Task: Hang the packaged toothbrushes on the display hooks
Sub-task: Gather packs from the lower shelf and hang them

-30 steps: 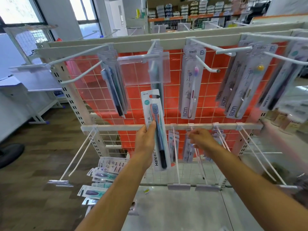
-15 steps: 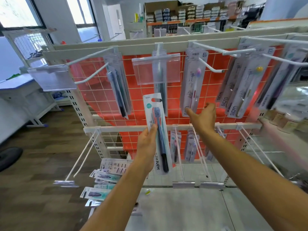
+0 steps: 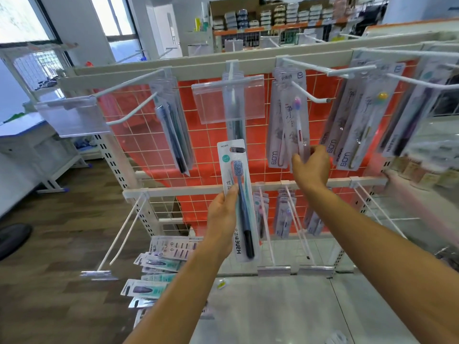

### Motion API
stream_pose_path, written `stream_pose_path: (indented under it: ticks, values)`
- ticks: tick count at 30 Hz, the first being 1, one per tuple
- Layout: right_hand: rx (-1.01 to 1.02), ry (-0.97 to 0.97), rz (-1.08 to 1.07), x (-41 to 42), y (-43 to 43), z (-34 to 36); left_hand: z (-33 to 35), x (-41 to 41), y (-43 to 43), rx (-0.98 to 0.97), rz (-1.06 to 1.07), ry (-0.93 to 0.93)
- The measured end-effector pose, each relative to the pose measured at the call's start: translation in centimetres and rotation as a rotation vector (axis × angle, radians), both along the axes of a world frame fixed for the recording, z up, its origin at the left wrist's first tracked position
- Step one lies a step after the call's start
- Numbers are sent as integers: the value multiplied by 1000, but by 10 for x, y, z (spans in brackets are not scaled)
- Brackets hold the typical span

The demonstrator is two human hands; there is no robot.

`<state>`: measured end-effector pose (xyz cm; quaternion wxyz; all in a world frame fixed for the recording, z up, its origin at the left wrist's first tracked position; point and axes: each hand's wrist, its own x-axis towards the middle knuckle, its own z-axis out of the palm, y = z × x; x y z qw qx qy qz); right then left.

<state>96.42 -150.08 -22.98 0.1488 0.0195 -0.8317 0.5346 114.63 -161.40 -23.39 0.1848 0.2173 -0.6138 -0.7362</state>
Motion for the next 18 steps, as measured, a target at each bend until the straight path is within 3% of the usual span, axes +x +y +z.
stream_pose_path:
  ticks: [9,18]
  values:
    - [25,-7,26,2,20,-4,2,-5,12,-37,-77,15]
    - [5,-171,48,26,16,-28,5,0,8,-12,-34,5]
